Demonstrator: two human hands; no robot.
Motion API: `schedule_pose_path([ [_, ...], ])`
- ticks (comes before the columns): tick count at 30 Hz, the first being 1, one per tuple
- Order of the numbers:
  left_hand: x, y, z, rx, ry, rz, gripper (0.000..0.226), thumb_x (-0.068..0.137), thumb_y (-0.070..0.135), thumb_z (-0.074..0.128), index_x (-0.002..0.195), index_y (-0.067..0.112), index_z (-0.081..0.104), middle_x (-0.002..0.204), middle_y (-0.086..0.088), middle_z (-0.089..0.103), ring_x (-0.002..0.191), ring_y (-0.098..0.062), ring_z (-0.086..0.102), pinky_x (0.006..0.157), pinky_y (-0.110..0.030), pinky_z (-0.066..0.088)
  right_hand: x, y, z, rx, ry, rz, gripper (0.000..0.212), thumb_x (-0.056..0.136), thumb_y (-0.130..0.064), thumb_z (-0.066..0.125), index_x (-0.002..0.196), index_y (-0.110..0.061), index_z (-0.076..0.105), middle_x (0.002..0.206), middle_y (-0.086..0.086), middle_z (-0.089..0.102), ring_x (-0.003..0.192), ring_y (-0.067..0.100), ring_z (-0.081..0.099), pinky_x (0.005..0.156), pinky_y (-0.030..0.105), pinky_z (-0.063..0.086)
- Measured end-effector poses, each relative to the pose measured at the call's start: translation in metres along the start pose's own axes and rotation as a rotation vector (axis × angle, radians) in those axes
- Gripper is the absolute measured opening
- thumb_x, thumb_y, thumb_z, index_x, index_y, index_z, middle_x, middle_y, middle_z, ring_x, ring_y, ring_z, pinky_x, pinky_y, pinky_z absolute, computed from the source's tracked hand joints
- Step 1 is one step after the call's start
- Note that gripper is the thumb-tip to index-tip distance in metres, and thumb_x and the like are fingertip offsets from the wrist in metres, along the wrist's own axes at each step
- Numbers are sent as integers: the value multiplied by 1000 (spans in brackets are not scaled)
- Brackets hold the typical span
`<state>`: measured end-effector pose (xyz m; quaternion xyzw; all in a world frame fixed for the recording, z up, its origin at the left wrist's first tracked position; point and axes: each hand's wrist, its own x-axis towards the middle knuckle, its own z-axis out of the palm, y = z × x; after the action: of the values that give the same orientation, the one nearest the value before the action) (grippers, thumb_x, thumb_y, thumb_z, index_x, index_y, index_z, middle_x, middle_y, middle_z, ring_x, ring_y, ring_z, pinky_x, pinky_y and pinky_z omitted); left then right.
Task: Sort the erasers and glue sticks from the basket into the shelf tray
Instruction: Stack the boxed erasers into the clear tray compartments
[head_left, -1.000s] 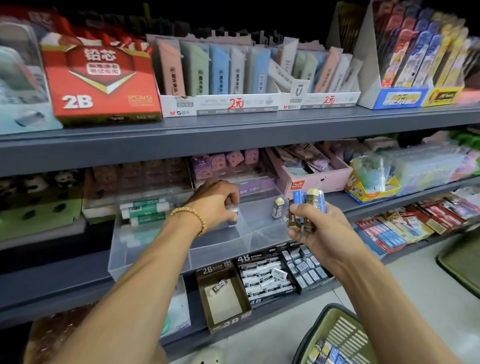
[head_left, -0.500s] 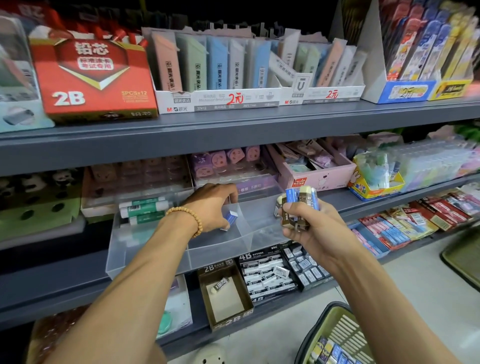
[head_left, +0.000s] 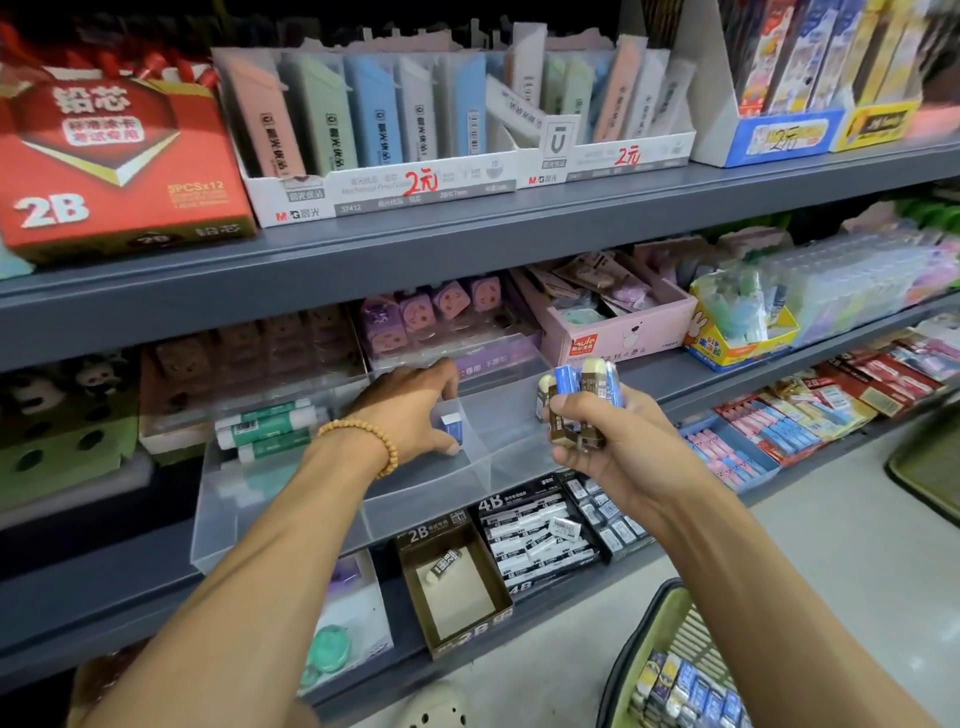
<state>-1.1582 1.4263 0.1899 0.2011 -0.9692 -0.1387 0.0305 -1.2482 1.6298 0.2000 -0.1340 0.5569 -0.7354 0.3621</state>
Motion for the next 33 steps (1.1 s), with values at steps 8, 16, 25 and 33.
schedule_pose_path([
  [8, -14, 25, -26, -396, 135, 66, 30, 80, 38, 76, 103, 32, 58, 97, 8, 63, 81, -6, 59, 74, -19, 48, -4, -6, 2, 100, -62, 43, 49, 64, -5, 81, 107, 2, 58, 86, 15, 55, 67, 17, 59, 50, 23, 51],
  [16, -21, 65, -30, -971, 9, 191, 18, 84, 7, 72, 98, 19, 70, 81, -10, 65, 68, -17, 62, 56, -25, 54, -5, -9, 5, 14, -147, -16, 39, 67, -8, 80, 105, -5, 67, 76, 6, 66, 69, 16, 60, 52, 22, 51],
  [25, -3, 64, -27, -1188, 34, 10, 14, 84, -6, 66, 87, 7, 62, 73, -9, 67, 59, -17, 65, 58, -24, 58, -3, -12, -7, -12, 34, -66, 18, 80, -2, 72, 94, -7, 63, 72, 3, 70, 66, 13, 63, 52, 21, 50],
  [33, 34, 70, -21, -590, 191, 55, 16, 84, 6, 68, 87, 22, 66, 72, 9, 62, 60, 2, 54, 61, -8, 47, 3, -15, -49, 43, 212, -91, 18, 83, -2, 71, 87, -14, 58, 62, -3, 58, 58, 10, 53, 50, 22, 40],
])
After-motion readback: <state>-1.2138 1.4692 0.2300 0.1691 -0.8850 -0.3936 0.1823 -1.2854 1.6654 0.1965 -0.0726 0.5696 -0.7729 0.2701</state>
